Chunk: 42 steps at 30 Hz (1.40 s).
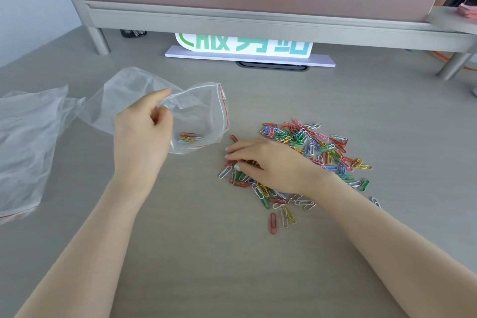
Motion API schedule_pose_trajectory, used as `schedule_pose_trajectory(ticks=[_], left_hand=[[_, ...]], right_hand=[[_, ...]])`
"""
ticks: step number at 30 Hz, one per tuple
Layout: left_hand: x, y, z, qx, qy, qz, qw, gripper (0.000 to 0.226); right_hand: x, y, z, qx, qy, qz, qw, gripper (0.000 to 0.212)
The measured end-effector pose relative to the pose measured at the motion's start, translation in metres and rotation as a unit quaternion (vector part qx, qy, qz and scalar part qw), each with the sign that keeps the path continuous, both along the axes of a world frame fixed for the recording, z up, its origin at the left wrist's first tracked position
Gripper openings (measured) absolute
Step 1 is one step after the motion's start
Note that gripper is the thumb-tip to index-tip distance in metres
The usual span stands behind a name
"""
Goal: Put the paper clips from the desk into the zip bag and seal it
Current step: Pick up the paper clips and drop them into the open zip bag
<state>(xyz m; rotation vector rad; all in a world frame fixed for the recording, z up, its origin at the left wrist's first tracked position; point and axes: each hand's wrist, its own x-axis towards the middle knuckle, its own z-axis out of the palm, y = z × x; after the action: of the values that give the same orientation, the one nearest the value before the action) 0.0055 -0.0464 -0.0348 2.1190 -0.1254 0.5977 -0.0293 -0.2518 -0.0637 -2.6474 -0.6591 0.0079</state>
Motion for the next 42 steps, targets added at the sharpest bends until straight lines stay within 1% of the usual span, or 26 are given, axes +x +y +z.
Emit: schedule_pose_trajectory(ticks=[4, 7, 9, 13, 17, 20, 24, 27, 30, 36, 42], left_hand=[[-0.005, -0.009, -0.003, 0.013, 0.001, -0.037, 0.999, 0.042], [-0.004, -0.004, -0.002, 0.017, -0.009, -0.026, 0.999, 0.043], [-0.001, 0.0, -0.001, 0.015, -0.015, -0.013, 1.0, 0.043], [0.0, 0.001, -0.001, 0.014, -0.013, -0.01, 1.0, 0.043], [-0.002, -0.003, -0.003, 0.021, -0.005, -0.016, 1.0, 0.043], [-0.004, -0.006, -0.003, 0.026, -0.004, -0.023, 0.999, 0.042], [-0.006, -0.011, -0.005, 0.031, 0.003, -0.033, 0.999, 0.04], [-0.007, -0.015, -0.009, 0.04, 0.019, -0.041, 0.998, 0.039], [-0.007, -0.017, -0.011, 0.054, 0.029, -0.054, 0.997, 0.037], [-0.009, -0.019, -0.01, 0.057, 0.035, -0.052, 0.996, 0.037], [-0.01, -0.019, -0.008, 0.054, 0.04, -0.048, 0.997, 0.036]], right_hand=[[-0.001, -0.007, -0.001, 0.019, -0.001, -0.014, 1.0, 0.026], [0.006, -0.008, -0.001, 0.041, -0.036, -0.053, 0.997, 0.028], [0.013, -0.004, 0.0, 0.029, -0.036, -0.064, 0.997, 0.029], [0.019, 0.006, -0.004, -0.006, 0.004, -0.045, 0.999, 0.029], [0.011, -0.002, -0.001, 0.008, 0.019, -0.019, 1.0, 0.029], [0.002, -0.013, 0.005, 0.018, 0.04, -0.022, 0.999, 0.038], [-0.006, -0.024, 0.007, -0.041, 0.023, -0.073, 0.996, 0.053], [-0.008, -0.023, 0.006, -0.035, 0.039, -0.082, 0.995, 0.057], [-0.004, -0.018, 0.004, -0.023, 0.035, -0.072, 0.997, 0.05], [-0.001, -0.019, 0.006, 0.044, 0.048, -0.047, 0.997, 0.025], [-0.002, -0.02, 0.009, 0.032, 0.038, -0.037, 0.998, 0.015]])
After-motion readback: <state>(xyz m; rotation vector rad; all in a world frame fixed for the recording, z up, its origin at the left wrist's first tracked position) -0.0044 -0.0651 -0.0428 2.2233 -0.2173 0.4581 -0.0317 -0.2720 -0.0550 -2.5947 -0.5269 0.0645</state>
